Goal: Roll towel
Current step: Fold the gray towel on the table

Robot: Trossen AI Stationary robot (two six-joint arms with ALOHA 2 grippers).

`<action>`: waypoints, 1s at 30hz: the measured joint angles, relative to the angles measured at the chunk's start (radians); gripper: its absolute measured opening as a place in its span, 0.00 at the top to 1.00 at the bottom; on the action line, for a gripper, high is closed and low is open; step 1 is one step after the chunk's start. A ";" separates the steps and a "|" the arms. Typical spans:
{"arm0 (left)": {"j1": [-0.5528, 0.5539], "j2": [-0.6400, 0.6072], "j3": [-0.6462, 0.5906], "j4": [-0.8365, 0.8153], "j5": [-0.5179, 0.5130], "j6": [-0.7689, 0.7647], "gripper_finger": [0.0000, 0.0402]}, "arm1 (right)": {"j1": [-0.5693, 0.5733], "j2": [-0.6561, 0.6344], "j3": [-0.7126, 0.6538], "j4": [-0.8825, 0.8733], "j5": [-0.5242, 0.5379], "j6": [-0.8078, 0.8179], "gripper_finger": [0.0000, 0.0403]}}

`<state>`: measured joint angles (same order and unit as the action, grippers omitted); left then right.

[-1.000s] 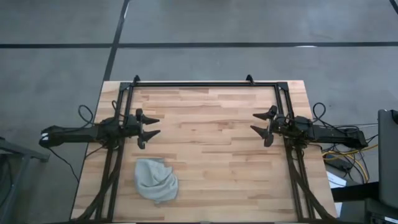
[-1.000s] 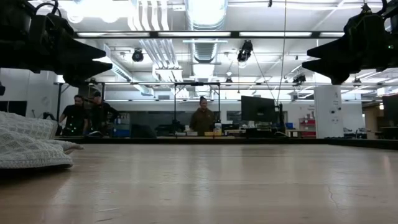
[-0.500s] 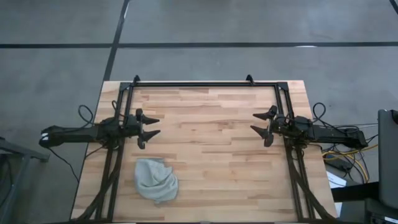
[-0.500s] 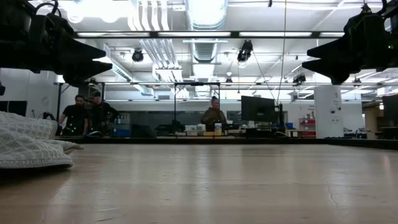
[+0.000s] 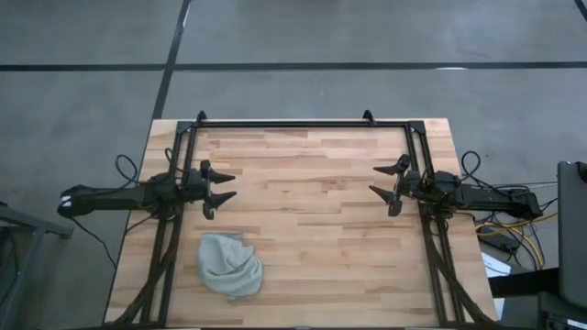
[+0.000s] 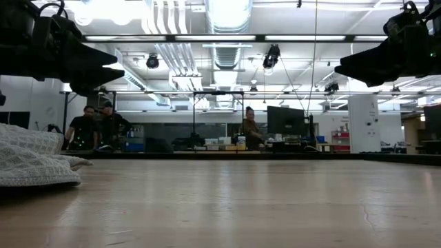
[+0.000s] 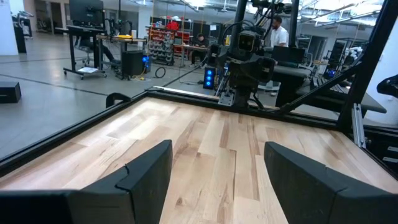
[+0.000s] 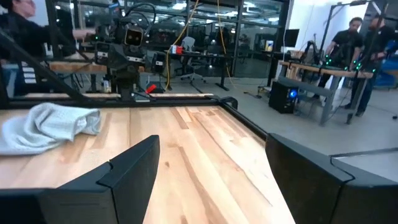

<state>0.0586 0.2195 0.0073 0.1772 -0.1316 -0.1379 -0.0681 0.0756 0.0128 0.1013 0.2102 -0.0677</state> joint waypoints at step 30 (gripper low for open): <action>0.000 0.000 0.000 0.000 0.000 0.000 0.35 | 0.000 0.000 0.000 0.006 0.000 0.060 0.29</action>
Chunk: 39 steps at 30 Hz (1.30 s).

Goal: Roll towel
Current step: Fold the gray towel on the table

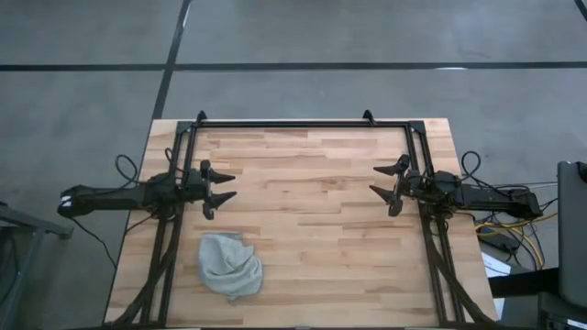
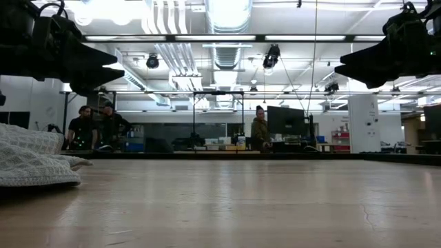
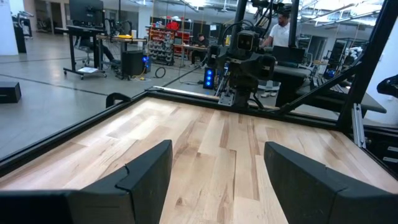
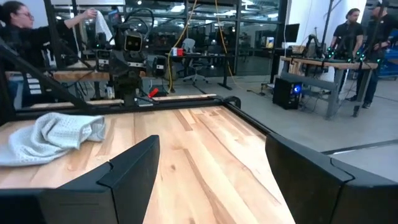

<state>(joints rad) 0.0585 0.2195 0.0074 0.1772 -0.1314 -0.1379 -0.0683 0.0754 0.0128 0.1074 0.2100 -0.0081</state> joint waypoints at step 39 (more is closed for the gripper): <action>-0.002 0.002 0.096 -0.131 0.120 0.159 0.35 | 0.000 0.000 0.000 -0.070 0.000 -0.104 0.29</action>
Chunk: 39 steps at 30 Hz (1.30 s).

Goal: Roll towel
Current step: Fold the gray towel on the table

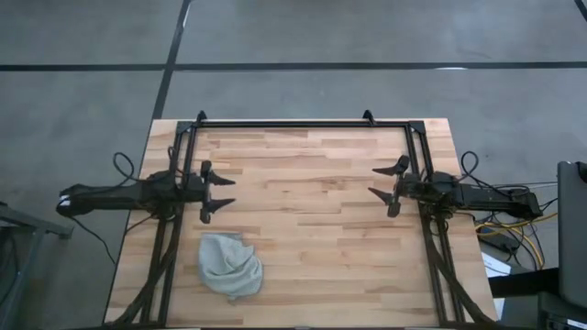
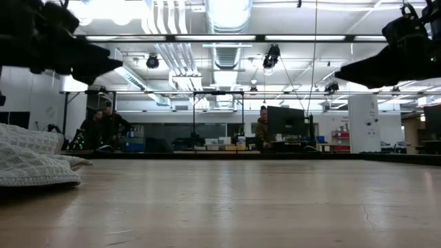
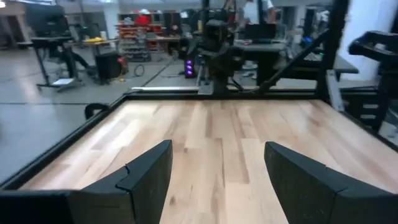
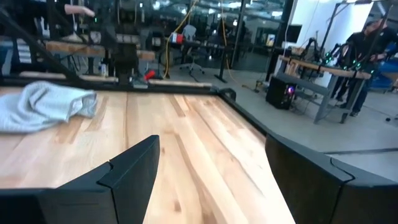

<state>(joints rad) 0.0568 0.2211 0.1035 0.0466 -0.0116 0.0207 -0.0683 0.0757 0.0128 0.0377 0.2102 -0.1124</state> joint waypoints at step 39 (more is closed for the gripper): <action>-0.002 0.616 0.683 -0.851 0.457 0.137 0.35 | 0.000 0.000 0.000 -0.004 0.000 -0.003 0.29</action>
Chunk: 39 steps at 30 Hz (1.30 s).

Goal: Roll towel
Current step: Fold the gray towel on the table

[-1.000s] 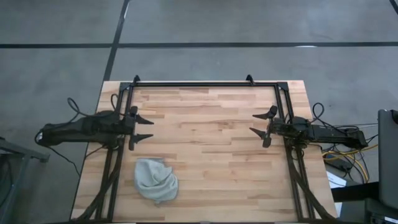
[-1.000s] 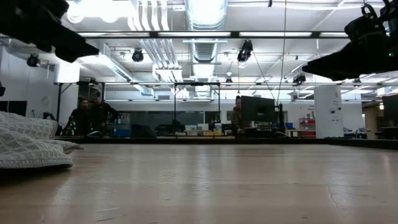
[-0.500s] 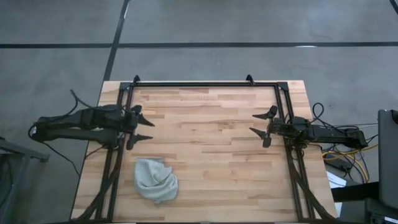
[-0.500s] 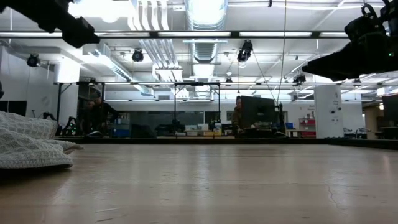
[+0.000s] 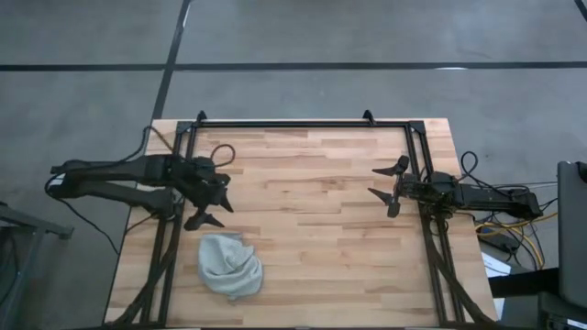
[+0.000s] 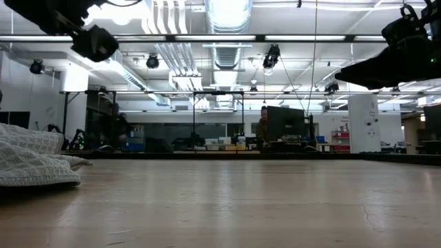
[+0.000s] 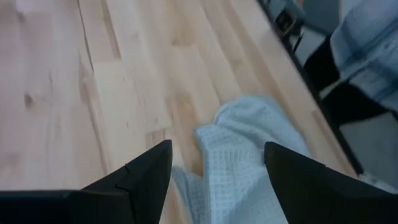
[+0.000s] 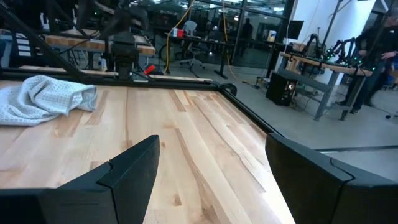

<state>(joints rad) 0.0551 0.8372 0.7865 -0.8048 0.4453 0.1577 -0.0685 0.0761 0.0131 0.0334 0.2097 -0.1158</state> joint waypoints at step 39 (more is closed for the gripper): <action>-0.173 0.491 0.008 0.105 0.009 0.128 0.35 | 0.000 0.005 0.000 0.000 0.000 0.003 0.29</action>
<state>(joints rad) -0.1181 1.3281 0.7945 -0.6997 0.4547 0.2858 -0.0685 0.0811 0.0128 0.0338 0.2096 -0.1127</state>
